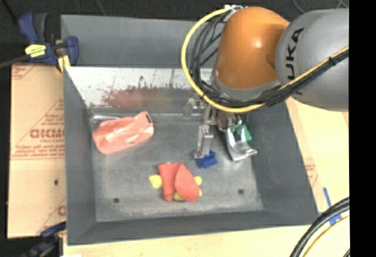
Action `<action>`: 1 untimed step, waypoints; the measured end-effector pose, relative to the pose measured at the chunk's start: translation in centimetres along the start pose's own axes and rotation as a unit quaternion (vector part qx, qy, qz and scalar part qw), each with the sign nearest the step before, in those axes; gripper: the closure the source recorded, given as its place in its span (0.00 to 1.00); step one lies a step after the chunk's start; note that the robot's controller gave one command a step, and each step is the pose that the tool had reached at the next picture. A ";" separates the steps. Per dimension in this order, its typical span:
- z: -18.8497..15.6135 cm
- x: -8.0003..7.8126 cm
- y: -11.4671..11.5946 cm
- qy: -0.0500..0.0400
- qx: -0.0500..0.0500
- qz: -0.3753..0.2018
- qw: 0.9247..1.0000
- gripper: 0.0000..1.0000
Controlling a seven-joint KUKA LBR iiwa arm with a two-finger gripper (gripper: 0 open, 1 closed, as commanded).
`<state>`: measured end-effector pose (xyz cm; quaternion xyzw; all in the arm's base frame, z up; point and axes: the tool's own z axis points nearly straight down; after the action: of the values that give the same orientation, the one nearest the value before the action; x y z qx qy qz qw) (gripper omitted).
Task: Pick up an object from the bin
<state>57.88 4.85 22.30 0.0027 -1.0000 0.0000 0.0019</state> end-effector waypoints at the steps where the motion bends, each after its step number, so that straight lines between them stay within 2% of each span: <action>1: -0.5 -0.1 0.0 -0.004 0.000 0.001 1.000 0.00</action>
Offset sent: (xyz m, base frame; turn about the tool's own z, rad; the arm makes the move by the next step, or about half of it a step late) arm -0.0338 0.0032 -0.1134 -0.0778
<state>57.97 4.84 22.78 0.0021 -1.0000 -0.0004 -0.0019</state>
